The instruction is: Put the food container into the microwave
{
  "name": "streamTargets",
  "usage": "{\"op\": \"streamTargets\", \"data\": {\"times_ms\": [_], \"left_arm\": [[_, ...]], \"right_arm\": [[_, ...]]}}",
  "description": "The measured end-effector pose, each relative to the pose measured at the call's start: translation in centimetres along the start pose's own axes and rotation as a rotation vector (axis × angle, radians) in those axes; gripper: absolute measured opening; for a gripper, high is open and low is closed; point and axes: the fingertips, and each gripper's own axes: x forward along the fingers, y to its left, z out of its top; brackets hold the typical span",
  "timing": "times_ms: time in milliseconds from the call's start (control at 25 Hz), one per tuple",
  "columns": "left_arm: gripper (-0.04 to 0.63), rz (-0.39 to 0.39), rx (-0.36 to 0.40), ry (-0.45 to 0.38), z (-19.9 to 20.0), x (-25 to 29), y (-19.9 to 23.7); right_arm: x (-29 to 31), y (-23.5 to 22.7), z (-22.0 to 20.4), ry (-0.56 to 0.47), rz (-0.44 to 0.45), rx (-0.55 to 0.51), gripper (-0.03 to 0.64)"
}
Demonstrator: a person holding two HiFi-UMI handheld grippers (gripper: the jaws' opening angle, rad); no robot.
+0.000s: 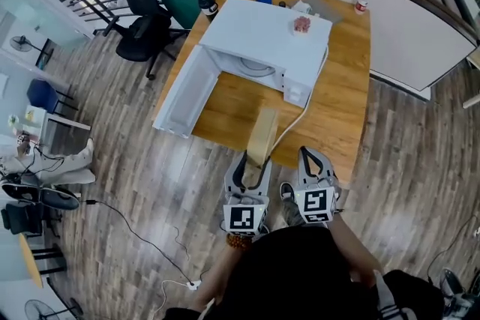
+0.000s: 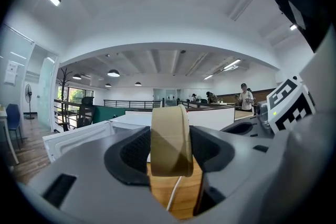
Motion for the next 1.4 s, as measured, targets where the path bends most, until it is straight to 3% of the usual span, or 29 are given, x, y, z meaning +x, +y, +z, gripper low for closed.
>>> {"op": "streamTargets", "data": {"times_ms": [360,840,1000,1160,1400], "left_arm": [[0.242,-0.030,0.049,0.014,0.8,3.4,-3.6],[0.242,0.016,0.129,0.035,3.1,4.6,-2.3],[0.242,-0.022,0.136,0.040,2.8,5.8,-3.5],[0.242,-0.041,0.105,0.008,3.1,6.8,-5.7],[0.242,-0.155,0.105,-0.001,2.4,9.4,-7.6]], "right_arm": [[1.0,-6.1,-1.2,-0.025,-0.033,0.014,0.007],[1.8,-9.7,-1.4,-0.052,-0.056,0.037,0.008],[0.7,-11.9,-3.9,-0.002,-0.097,0.078,0.008],[-1.2,-13.6,-7.0,0.064,-0.114,0.054,0.007],[-2.1,-16.0,-9.6,0.118,-0.183,0.058,0.008]]}}
